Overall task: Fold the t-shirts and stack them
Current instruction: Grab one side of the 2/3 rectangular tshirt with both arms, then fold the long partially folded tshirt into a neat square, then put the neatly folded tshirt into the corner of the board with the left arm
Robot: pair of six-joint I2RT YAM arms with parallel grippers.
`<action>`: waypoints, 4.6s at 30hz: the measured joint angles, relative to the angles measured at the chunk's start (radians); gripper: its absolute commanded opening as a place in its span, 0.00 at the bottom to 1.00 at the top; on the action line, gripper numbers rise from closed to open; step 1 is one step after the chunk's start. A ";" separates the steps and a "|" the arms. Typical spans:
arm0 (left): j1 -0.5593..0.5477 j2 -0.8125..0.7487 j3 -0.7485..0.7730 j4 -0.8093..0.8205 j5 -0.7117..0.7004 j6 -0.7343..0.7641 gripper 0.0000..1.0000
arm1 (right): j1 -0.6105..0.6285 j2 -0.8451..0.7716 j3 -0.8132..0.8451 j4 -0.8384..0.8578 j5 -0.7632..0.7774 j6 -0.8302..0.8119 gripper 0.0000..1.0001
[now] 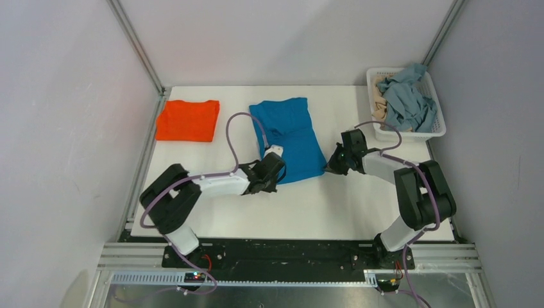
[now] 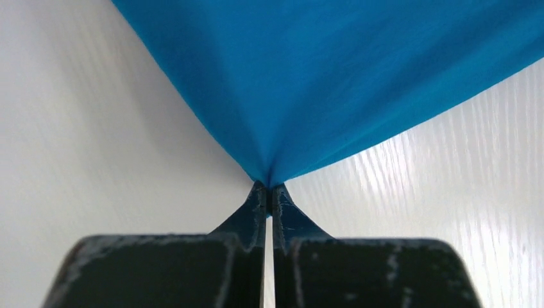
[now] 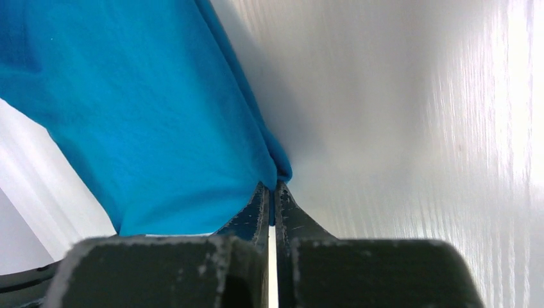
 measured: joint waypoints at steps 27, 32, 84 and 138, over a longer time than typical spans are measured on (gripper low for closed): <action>-0.584 -0.857 -0.335 -0.152 -0.040 -0.357 0.00 | 0.496 -0.990 -0.245 -0.554 0.227 0.164 0.00; -0.542 -0.922 -0.334 -0.181 -0.089 -0.356 0.00 | 0.496 -0.846 -0.122 -0.557 0.275 0.137 0.00; 0.422 -0.072 0.155 -0.166 0.100 -0.116 0.18 | 0.119 0.329 0.674 -0.179 -0.003 -0.092 0.19; 0.377 -0.465 -0.220 -0.033 0.231 -0.113 1.00 | 0.396 -0.459 -0.146 -0.042 0.302 0.248 0.99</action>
